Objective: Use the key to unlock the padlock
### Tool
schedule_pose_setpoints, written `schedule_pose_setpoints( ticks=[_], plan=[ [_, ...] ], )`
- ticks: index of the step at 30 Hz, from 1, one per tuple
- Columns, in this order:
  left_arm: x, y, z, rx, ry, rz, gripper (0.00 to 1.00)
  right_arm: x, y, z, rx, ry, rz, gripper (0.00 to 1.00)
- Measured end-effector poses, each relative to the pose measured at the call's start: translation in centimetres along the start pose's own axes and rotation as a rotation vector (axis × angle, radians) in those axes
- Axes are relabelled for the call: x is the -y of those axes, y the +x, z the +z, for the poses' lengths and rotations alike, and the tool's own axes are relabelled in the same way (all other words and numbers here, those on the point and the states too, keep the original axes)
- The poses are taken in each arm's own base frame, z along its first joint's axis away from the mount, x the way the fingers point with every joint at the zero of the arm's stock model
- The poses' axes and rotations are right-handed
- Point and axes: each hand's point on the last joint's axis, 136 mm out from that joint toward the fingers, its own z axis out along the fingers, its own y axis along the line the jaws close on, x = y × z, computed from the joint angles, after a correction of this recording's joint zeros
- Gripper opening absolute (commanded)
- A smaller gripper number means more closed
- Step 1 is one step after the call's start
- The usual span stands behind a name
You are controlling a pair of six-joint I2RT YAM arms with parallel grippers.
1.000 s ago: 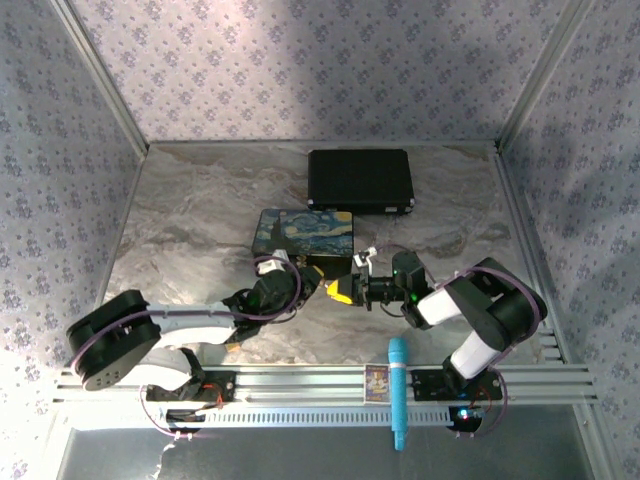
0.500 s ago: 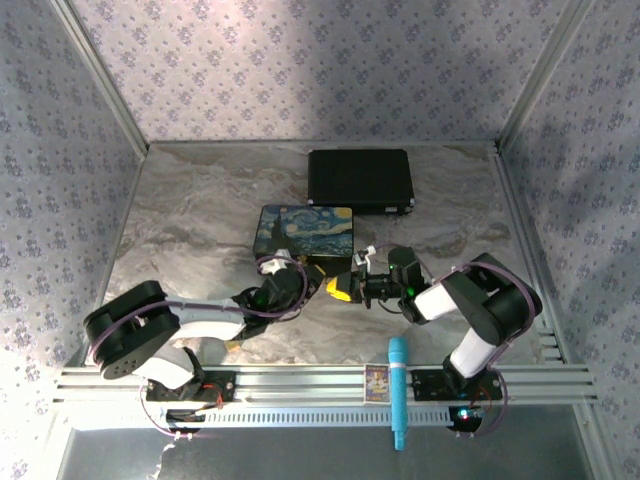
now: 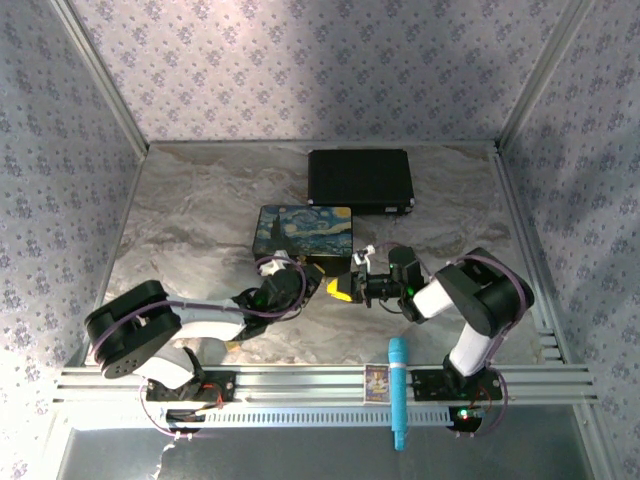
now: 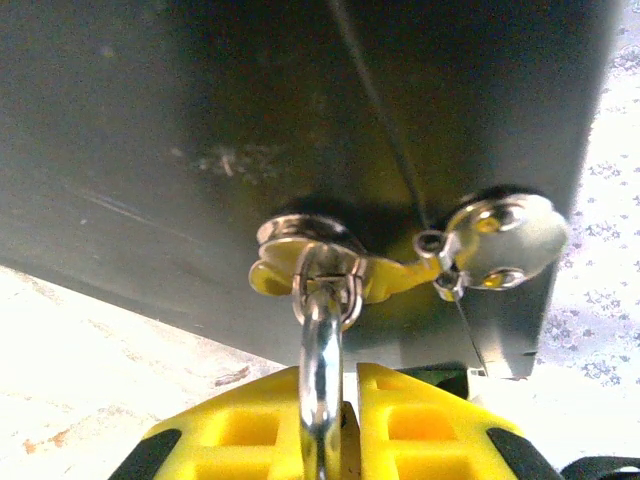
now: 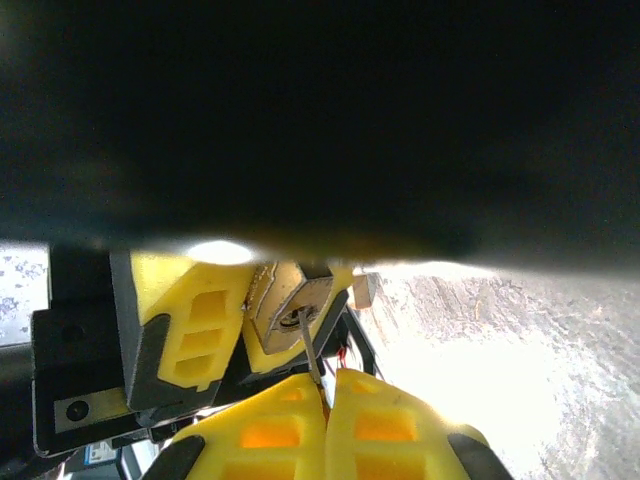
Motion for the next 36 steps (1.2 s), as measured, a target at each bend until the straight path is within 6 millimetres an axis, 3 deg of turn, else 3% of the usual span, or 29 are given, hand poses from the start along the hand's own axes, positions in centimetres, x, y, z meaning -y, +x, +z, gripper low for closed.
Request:
schedule_pose_setpoints(
  ticks=[36],
  plan=[
    [1.1, -0.2, 0.7, 0.028, 0.101, 0.045, 0.0, -0.5, -1.3, -0.7, -0.099, -0.084, 0.046, 0.0]
  ],
)
